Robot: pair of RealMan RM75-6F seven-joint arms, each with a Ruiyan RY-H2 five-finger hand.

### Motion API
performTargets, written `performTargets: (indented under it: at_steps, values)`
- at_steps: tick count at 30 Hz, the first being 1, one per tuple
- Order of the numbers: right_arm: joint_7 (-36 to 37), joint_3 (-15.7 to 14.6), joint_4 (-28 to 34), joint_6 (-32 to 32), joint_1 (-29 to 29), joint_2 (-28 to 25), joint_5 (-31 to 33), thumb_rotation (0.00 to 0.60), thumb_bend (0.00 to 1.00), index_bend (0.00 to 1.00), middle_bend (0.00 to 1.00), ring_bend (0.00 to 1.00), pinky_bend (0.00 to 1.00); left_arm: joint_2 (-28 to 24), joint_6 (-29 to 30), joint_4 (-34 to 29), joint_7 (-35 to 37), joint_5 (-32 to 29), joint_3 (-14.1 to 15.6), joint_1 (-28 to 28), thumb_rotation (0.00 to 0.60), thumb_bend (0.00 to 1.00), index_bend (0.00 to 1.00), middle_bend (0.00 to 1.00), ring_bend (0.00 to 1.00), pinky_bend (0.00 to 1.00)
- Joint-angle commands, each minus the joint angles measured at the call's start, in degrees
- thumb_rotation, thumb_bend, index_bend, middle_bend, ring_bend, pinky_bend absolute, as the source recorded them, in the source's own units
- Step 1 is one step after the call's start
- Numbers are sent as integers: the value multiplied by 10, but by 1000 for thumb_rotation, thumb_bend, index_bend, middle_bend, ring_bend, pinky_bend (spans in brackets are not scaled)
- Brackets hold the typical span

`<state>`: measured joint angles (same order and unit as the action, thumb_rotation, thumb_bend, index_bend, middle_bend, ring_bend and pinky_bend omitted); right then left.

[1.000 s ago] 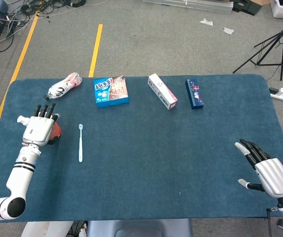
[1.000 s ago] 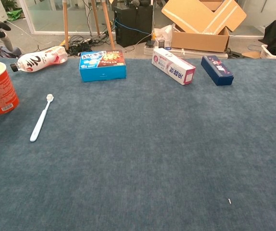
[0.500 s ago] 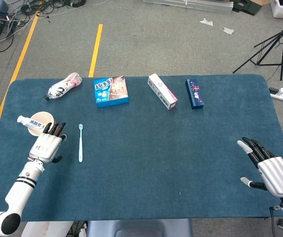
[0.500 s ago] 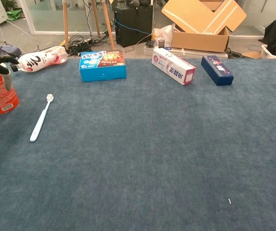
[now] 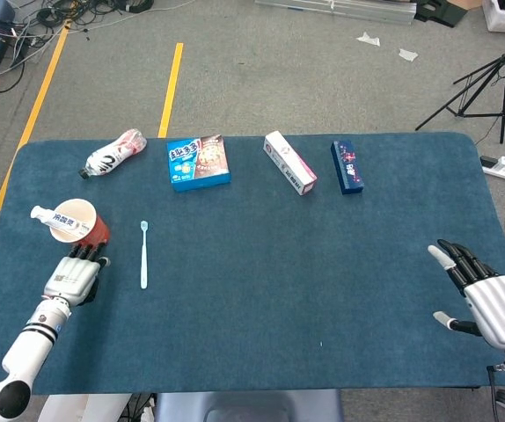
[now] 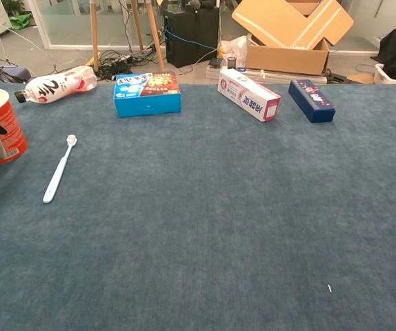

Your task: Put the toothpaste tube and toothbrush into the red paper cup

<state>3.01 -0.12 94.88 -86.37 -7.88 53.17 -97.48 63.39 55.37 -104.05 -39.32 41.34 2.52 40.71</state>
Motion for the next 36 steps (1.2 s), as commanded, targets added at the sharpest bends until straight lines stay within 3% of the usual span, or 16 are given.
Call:
performTargets:
  at_steps: [1, 7, 19, 36]
  values:
    - [1, 0, -1, 1, 0, 1, 1, 600, 0, 74, 94, 110, 431, 3, -14, 7, 13, 6, 5, -1, 600, 837, 190, 0, 0, 0]
    - [6, -1, -5, 2, 2, 3, 3, 600, 0, 84, 97, 110, 432, 13, -18, 19, 33, 34, 12, -8, 600, 890, 191, 0, 0, 0]
    - [12, -1, -10, 3, 4, 7, 5, 600, 0, 86, 99, 110, 431, 45, -3, 53, 26, 90, 27, -17, 600, 893, 207, 0, 0, 0]
    - [22, -2, -19, 4, 6, 11, 7, 600, 0, 86, 99, 110, 432, 93, -12, 90, 25, 97, 21, -16, 600, 893, 211, 0, 0, 0]
